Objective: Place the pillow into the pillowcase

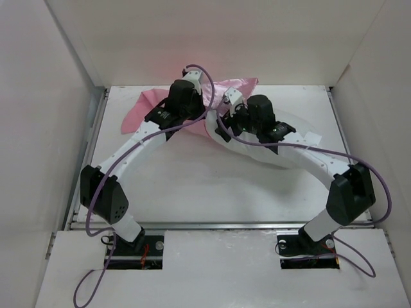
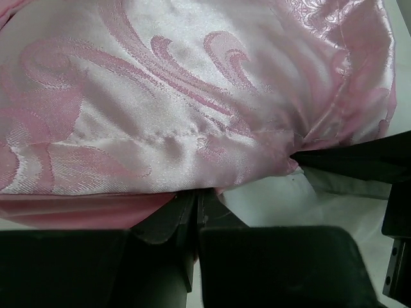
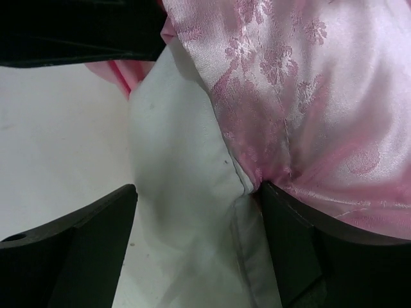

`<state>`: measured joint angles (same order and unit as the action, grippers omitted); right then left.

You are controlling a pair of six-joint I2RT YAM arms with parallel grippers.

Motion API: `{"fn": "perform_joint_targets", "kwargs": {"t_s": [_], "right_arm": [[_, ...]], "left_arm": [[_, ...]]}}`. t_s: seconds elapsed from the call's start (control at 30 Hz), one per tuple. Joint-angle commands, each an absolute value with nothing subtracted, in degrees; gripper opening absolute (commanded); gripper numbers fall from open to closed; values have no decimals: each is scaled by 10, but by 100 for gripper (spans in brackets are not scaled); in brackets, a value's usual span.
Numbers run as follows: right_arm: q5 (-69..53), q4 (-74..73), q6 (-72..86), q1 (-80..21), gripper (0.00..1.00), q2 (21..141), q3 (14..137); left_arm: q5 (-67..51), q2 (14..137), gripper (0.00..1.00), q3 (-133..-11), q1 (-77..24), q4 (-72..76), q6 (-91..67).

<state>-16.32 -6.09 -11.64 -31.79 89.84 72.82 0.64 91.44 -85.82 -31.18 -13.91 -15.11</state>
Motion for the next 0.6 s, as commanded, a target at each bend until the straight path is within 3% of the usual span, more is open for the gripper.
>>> {"fn": "perform_joint_targets", "kwargs": {"t_s": [0.0, 0.2, 0.3, 0.57], "right_arm": [[-73, -44, -106, -327, 82, 884, 748], [17, 44, -76, -327, 82, 771, 684], [33, 2, -76, -327, 82, 735, 684], [-156, -171, -120, -327, 81, 763, 709]], "left_arm": [[15, 911, 0, -904, -316, -120, -156], [31, 918, 0, -917, -316, -126, -150], [31, 924, 0, -922, -316, -126, -145], [24, 942, 0, -964, -322, -138, -145]]}}
